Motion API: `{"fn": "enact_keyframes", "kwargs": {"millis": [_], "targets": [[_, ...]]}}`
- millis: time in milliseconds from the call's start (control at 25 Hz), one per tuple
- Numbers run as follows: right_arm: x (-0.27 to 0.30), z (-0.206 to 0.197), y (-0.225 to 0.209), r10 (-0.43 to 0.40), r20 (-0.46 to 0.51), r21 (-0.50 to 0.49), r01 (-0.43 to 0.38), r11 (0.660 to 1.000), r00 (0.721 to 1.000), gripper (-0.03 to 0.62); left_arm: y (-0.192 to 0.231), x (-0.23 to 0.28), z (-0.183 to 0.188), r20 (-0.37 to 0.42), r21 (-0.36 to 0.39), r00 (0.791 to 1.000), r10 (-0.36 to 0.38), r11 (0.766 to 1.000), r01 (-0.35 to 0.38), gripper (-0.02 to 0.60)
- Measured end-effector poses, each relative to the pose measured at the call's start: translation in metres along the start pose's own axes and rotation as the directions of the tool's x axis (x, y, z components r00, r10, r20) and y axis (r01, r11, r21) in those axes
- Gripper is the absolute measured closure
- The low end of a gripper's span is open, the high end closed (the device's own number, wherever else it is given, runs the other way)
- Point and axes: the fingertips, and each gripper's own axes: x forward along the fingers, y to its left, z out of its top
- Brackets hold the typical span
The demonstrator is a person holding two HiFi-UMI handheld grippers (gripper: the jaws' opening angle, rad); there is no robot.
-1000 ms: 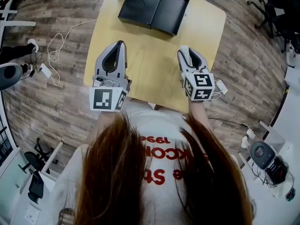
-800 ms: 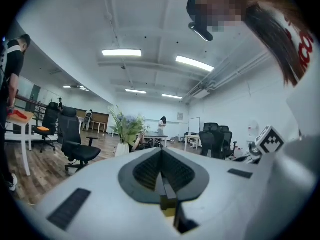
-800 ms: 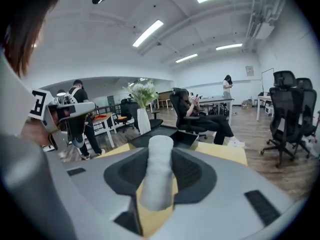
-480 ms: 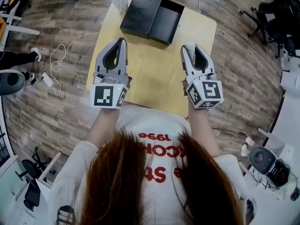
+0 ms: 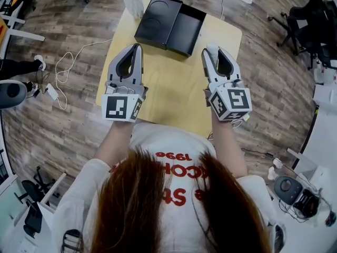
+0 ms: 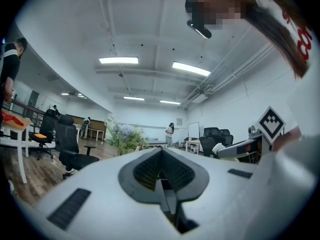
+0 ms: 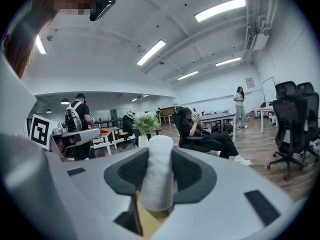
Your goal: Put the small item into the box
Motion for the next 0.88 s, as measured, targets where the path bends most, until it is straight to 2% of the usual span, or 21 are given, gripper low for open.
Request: {"fn": "enact_keyframes", "kwargs": {"millis": [240, 480, 880], "targets": [[0.039, -0.020, -0.002, 0.028, -0.064, 0.019, -0.027, 0.999, 0.998, 0.450, 0.010, 0.016, -0.020, -0.044, -0.025, 0.999, 0.007, 1.000, -0.008, 0.575], [0.075, -0.060, 0.000, 0.058, -0.151, 0.035, -0.053, 0.998, 0.987, 0.450, 0.014, 0.027, -0.042, -0.070, -0.051, 0.997, 0.011, 0.999, -0.015, 0.574], [0.123, -0.118, -0.017, 0.047, -0.263, -0.015, -0.053, 0.998, 0.964, 0.445, 0.012, 0.031, -0.065, -0.130, -0.049, 0.992, 0.001, 0.999, -0.008, 0.575]]}}
